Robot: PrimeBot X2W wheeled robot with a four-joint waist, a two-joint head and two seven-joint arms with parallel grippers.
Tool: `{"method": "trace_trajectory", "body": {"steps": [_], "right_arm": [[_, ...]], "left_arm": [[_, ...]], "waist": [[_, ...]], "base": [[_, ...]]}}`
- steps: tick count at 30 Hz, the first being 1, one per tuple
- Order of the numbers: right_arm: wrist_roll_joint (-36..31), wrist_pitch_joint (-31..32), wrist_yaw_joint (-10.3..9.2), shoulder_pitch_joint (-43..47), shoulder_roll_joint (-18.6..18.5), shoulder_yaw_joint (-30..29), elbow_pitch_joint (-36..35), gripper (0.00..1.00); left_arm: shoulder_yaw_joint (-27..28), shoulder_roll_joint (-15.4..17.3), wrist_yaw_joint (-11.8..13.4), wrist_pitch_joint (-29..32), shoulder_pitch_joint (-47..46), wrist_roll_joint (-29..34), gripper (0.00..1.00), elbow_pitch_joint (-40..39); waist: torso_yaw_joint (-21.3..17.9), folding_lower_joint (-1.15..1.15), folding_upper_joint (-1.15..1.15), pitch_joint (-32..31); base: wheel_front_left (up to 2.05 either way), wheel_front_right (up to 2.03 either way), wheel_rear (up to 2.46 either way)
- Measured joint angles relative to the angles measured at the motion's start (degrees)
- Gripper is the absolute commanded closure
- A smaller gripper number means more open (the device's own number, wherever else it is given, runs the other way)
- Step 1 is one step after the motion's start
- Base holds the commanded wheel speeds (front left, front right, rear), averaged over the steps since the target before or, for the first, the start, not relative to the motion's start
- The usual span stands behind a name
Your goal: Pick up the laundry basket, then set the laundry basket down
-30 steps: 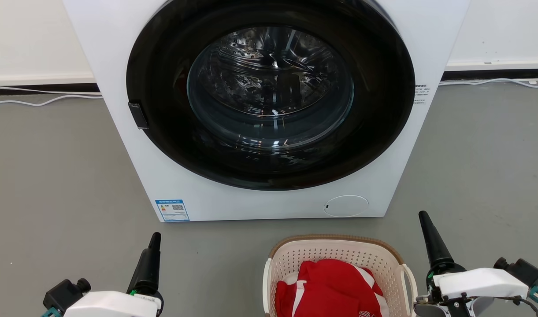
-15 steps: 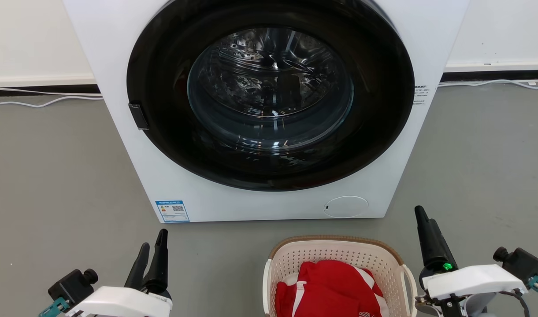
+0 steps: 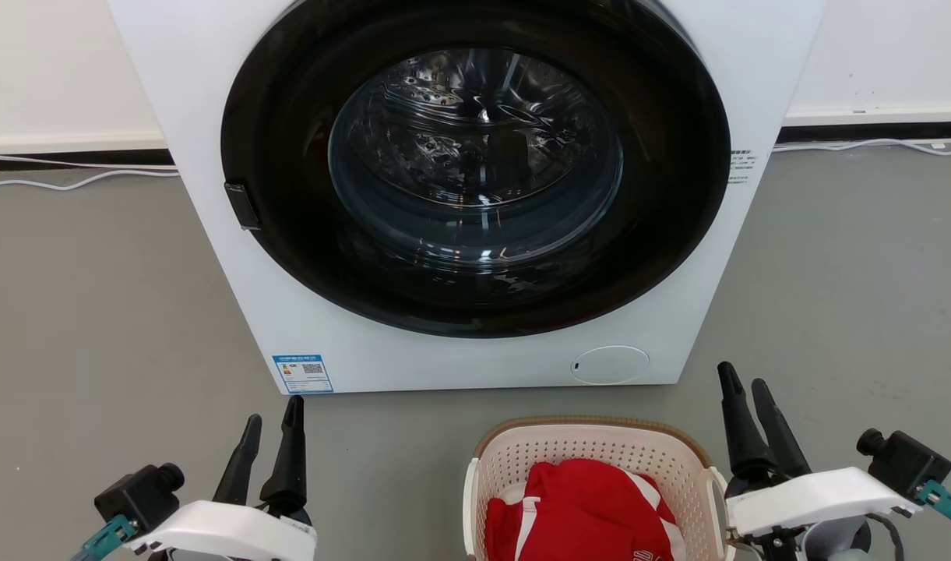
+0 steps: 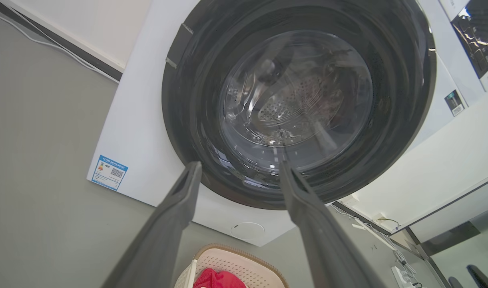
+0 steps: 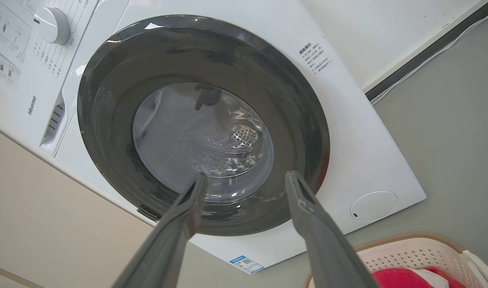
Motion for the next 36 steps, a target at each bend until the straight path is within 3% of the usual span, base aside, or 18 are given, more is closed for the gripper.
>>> {"method": "trace_trajectory", "body": {"steps": [36], "right_arm": [[-26.1,-5.7,0.01,-0.2,0.1,1.9,0.0,0.00]], "left_arm": [[-2.7,0.3,1.7,-5.8,0.0,22.9,0.00,-3.5]], "waist": [[-0.2,0.00,0.00,0.0]], "base": [[0.00,0.00,0.00]]}}
